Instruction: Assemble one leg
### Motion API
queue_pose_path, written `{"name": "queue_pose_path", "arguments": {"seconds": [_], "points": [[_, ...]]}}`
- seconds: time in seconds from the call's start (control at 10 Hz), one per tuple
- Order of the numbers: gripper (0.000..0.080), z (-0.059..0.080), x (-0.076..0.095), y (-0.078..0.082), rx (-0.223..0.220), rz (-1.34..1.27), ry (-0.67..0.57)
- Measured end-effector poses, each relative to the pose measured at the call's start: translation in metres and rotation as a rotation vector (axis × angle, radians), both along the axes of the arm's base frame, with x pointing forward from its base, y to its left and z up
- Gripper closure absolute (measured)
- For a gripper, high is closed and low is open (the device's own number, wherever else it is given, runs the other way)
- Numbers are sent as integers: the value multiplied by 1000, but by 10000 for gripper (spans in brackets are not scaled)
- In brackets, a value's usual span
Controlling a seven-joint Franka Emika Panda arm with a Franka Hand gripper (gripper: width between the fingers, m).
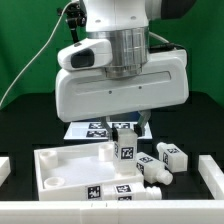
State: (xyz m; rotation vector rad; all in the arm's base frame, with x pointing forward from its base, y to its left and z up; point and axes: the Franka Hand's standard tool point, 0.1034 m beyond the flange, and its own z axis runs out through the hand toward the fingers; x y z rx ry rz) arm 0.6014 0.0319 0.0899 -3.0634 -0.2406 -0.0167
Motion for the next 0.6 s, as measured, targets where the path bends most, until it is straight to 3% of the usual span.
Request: {"name": "queue_pose_path", "arguments": {"seconds": [0.4,0.6], "points": [[515,-1,2,6,27,-520,1],[515,-1,3,9,39,-609,10]]}}
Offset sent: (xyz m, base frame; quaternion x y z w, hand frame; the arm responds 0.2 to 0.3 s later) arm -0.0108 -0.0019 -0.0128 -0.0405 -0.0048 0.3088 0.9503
